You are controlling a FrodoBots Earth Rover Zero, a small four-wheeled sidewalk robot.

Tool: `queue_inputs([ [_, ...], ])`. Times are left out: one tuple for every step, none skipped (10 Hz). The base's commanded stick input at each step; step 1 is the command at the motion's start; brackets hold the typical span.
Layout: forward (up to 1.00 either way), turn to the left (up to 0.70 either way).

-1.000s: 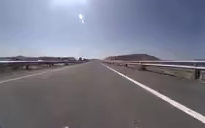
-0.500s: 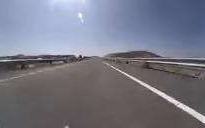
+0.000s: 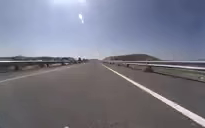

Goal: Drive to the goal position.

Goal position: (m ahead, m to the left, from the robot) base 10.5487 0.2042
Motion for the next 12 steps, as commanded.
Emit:
queue_inputs([
  [1.00,0.00],
  [1.00,0.00],
  [1.00,0.00],
  [1.00,0.00],
  [1.00,0.00],
  [1.00,0.00],
  [1.00,0.00],
  [1.00,0.15],
  [1.00,0.02],
  [1.00,0.00],
  [1.00,0.00],
  [1.00,0.00],
])
